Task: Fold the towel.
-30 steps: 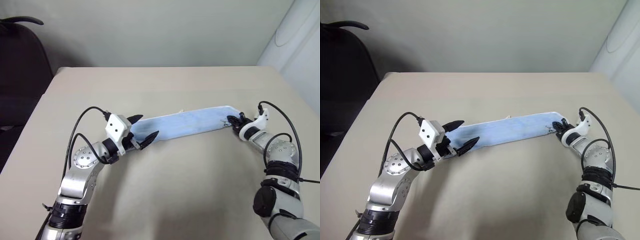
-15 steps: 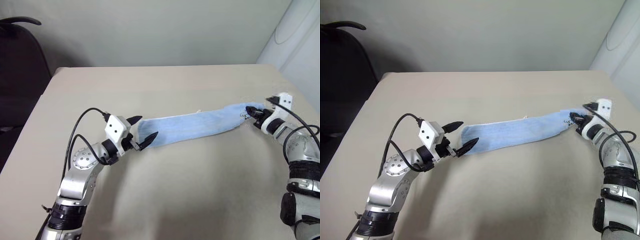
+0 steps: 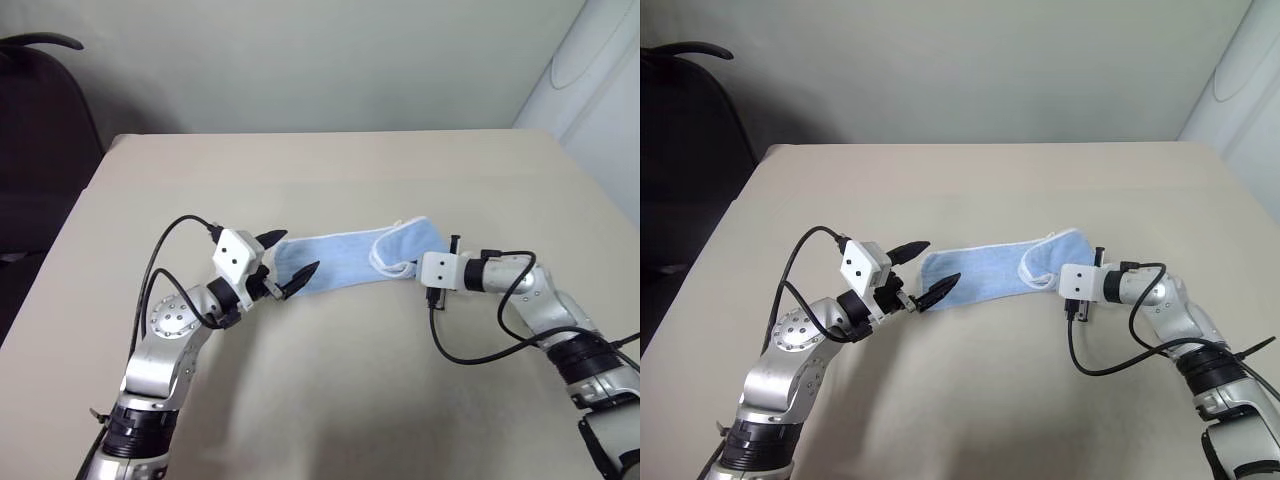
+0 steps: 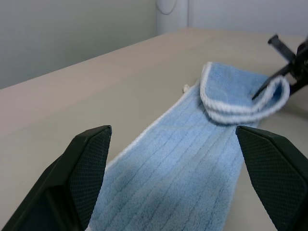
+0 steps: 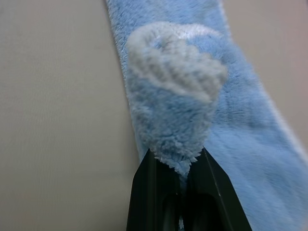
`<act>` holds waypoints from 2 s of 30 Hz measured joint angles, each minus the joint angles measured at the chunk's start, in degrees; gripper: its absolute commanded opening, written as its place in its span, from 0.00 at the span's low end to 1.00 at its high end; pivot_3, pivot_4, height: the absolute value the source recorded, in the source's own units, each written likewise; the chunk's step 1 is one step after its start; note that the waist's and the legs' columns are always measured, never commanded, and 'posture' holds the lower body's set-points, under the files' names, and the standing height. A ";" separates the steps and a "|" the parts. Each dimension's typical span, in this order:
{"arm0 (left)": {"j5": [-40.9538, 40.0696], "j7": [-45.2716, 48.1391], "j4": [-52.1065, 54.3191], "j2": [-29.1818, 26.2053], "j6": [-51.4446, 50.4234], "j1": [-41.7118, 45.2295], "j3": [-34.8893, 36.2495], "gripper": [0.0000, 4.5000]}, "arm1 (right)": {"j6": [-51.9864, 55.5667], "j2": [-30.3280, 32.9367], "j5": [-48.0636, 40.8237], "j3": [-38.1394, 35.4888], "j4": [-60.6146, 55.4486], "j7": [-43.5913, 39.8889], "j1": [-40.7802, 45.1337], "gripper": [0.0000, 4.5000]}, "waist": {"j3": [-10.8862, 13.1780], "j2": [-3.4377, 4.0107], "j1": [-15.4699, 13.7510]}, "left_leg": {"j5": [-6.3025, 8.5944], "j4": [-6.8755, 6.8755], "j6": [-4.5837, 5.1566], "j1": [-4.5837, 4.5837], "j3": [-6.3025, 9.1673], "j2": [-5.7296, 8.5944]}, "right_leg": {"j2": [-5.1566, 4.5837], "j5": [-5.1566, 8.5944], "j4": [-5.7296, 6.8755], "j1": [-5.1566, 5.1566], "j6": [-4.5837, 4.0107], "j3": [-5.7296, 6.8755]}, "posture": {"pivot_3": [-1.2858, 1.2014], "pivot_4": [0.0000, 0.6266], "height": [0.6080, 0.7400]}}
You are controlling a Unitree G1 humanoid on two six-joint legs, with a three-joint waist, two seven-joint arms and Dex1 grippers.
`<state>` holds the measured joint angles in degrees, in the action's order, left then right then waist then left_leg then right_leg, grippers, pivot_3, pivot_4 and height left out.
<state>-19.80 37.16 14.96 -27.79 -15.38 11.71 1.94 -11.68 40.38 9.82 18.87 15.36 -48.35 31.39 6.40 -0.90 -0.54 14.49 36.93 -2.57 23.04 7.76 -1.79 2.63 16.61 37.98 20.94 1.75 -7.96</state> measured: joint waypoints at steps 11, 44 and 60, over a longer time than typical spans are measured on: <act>-0.42 -1.12 1.33 0.22 -1.27 -1.74 -0.01 1.00 | 6.85 -5.14 -3.52 -5.28 1.61 1.67 1.66 0.90 | 0.00 0.00 -0.01 | -0.15 -0.01 -0.27 0.00 -0.01 -0.01 | 0.00 0.00 -0.02 -0.01 -0.01 0.01 | 0.52 0.24 1.00; -45.55 -18.57 11.61 1.63 -33.12 -18.55 25.44 1.00 | 20.68 -15.01 -20.74 -16.35 16.02 -0.06 3.06 0.17 | -0.01 -0.07 0.12 | -0.39 -0.05 -0.70 -0.30 -0.14 0.00 | 0.03 0.04 0.02 -0.24 0.06 -0.03 | 0.52 0.24 1.00; -72.03 -56.37 5.75 8.99 -35.31 -11.72 16.69 1.00 | 20.82 -20.16 -28.22 -22.95 9.06 0.65 5.92 0.17 | 0.03 0.04 -0.09 | -0.45 -0.11 -0.80 -0.46 -0.18 0.02 | 0.04 0.04 0.01 -0.35 0.02 0.03 | 0.52 0.24 1.00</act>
<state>-91.83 -19.21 20.71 -18.80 -50.70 -0.01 18.64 9.14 20.22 -18.40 -4.08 24.42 -47.71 37.32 6.43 -0.87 -0.63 14.05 36.82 -3.36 22.58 7.58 -1.77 2.67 16.65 37.99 20.59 1.77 -7.93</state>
